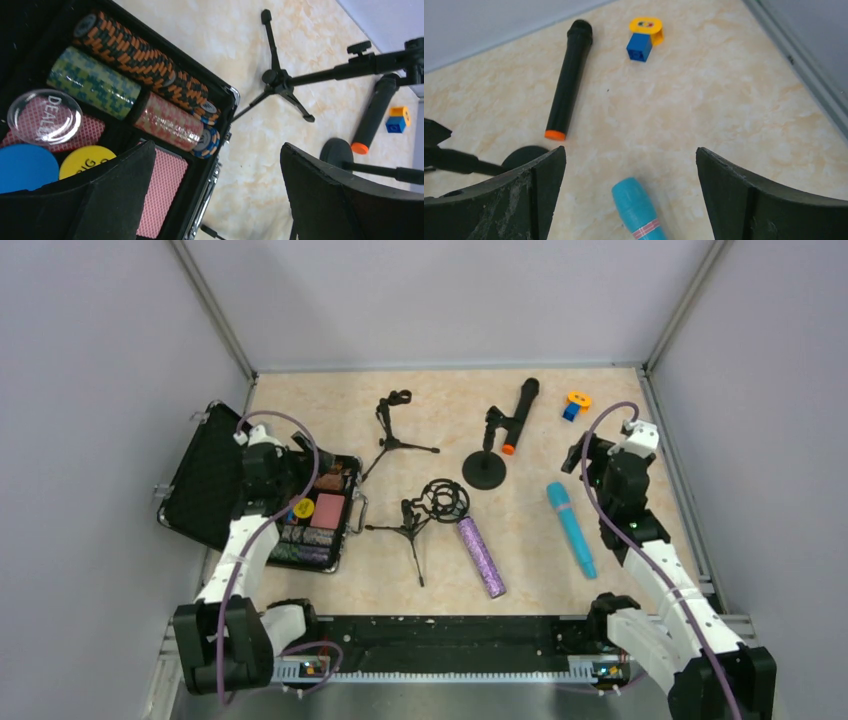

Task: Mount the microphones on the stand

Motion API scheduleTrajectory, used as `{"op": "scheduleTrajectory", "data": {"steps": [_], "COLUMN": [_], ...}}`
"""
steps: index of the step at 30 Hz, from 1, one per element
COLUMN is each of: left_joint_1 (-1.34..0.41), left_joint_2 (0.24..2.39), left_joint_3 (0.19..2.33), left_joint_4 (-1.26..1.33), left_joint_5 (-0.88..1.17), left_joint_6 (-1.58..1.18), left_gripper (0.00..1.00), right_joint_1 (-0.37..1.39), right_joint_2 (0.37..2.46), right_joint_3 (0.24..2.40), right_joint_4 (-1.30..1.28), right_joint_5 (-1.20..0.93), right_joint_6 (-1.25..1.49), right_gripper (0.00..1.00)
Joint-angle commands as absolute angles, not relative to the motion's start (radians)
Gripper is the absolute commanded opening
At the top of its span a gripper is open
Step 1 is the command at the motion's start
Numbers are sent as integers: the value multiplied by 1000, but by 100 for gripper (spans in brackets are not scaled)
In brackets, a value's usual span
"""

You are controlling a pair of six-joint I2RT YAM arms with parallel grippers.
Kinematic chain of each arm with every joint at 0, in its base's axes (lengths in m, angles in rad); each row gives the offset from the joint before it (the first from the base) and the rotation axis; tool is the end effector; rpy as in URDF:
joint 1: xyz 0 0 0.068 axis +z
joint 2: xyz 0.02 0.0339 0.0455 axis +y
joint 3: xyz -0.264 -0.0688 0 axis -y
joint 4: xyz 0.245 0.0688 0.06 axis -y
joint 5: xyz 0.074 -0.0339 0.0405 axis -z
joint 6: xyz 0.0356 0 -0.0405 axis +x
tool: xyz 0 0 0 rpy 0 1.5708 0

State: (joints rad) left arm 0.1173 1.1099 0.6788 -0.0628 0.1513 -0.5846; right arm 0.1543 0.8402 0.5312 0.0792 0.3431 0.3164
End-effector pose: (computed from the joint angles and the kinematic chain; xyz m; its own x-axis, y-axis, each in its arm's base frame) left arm 0.2453 0.0235 0.2503 -0.4015 -0.5967 -0.6948 -0.2464 0.8011 -0.5455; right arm 0.1996 0.0189 0.2683 -0.1582 0.2719 -0.9492 0.2401 0.9431 0.2301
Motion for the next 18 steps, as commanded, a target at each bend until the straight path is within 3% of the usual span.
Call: {"op": "scheduleTrajectory", "data": {"steps": [1, 11, 18], "left_joint_1": [123, 123, 123], "left_joint_2": [1000, 842, 860], "left_joint_3": [669, 664, 651], "left_joint_4": [-23, -15, 98], "left_joint_5": [206, 180, 421], "left_joint_6": [-645, -653, -644], "left_gripper": [99, 98, 98], "right_joint_1": [153, 153, 152], "right_joint_2": [879, 887, 869], "right_joint_3": [631, 667, 651], "right_joint_4": [-90, -136, -164], "right_joint_5": [201, 76, -49], "right_joint_6": [364, 380, 377], "right_gripper": [99, 99, 99]}}
